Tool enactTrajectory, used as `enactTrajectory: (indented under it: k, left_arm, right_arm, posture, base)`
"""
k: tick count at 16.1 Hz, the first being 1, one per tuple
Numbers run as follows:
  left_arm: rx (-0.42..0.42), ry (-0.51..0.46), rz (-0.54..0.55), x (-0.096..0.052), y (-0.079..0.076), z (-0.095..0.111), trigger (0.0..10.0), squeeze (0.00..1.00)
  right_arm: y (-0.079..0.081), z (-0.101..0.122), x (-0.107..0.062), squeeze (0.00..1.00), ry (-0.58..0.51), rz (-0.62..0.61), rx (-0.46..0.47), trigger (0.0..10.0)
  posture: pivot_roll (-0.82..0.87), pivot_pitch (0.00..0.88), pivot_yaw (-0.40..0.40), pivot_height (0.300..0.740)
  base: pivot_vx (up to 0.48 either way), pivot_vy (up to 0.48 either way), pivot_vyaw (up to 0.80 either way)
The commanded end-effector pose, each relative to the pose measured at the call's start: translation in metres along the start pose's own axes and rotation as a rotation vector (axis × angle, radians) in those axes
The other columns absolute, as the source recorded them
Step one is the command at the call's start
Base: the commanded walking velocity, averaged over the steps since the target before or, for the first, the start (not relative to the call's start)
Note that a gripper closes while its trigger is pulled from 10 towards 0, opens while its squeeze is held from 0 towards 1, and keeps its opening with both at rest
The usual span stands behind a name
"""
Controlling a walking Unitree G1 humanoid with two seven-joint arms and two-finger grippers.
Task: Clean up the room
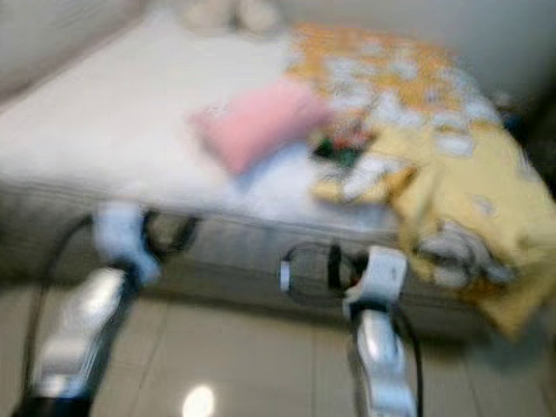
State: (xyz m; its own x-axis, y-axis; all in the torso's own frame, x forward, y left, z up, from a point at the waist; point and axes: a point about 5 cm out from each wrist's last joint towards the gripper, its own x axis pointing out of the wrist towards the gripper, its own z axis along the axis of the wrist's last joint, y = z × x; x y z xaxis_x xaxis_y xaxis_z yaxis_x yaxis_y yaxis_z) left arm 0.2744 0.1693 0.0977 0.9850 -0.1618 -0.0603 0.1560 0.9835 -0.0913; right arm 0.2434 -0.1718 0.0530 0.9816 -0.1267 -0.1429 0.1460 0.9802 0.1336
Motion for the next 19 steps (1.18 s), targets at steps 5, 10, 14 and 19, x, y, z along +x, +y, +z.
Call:
enactTrajectory:
  k: [5, 10, 14, 19]
  left_arm:
    - [0.047, 0.07, 0.05, -0.014, 0.005, -0.017, 10.0, 0.0]
    - [0.075, 0.021, 0.072, -0.004, 0.006, -0.004, 10.0, 0.0]
    - [0.088, 0.029, 0.065, 0.002, 0.004, -0.003, 10.0, 0.0]
    - [0.095, -0.047, 0.015, 0.009, -0.002, 0.012, 10.0, 0.0]
  right_arm:
    - [0.0, 0.006, 0.0, 0.0, -0.027, 0.058, -0.05, 10.0]
    - [0.002, 0.015, 0.012, 0.0, -0.049, 0.084, -0.052, 10.0]
    - [0.006, 0.013, 0.012, 0.0, -0.045, 0.088, -0.044, 10.0]
    - [0.008, 0.015, 0.011, 0.0, -0.073, 0.091, -0.061, 10.0]
  posture:
    - [-0.05, 0.0, -0.013, 0.74]
    - [-0.04, 0.0, -0.012, 0.74]
    - [-0.04, 0.0, -0.012, 0.74]
    - [-0.04, 0.0, -0.003, 0.74]
  base:
    - [0.086, 0.0, -0.24]
    - [0.1, -0.417, 0.0]
    - [0.256, -0.404, 0.0]
    - [0.175, -0.054, 0.0]
